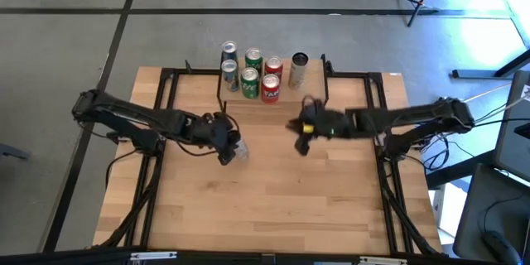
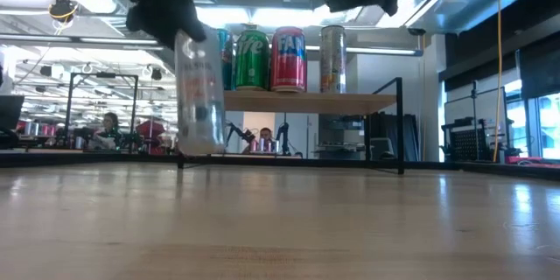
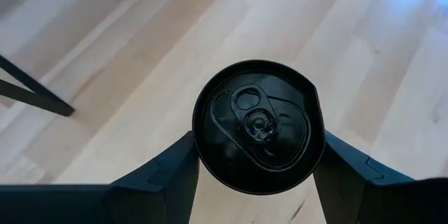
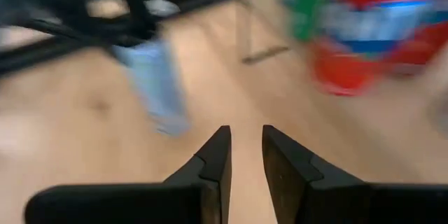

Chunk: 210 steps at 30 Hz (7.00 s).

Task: Place canned beverage on shelf
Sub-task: Put the white soda can on the shelf aligned with the other white soda can, then adjust the orange soda can on the shelf

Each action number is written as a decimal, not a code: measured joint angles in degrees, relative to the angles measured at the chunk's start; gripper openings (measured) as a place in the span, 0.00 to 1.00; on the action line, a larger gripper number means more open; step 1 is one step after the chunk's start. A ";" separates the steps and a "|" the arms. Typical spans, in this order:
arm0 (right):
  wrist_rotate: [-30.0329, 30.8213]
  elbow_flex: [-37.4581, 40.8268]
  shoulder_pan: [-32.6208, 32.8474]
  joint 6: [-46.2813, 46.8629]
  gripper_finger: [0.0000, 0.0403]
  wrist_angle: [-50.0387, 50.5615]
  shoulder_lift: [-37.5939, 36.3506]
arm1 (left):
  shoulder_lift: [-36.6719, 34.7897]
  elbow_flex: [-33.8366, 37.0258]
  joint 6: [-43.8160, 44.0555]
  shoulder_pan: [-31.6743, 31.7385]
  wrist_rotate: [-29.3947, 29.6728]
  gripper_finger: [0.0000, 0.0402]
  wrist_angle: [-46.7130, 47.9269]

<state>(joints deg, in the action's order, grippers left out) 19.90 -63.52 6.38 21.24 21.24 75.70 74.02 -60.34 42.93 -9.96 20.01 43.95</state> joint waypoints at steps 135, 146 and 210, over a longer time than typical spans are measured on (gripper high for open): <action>-18.09 11.49 -29.31 -18.29 0.53 -25.44 0.76 | -4.73 8.48 -1.46 -13.04 -17.53 0.76 7.84; -17.01 11.47 -30.54 -19.40 0.55 -25.40 1.00 | -4.73 8.48 -1.30 -13.04 -17.53 0.76 7.83; -1.99 11.51 -9.77 -11.74 0.94 -44.50 13.93 | -4.73 8.48 -6.00 -11.64 -13.47 0.76 -11.59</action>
<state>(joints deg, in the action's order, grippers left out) 17.91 -52.01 -3.39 9.50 -23.26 89.63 69.30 -51.86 36.93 -21.61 6.55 32.36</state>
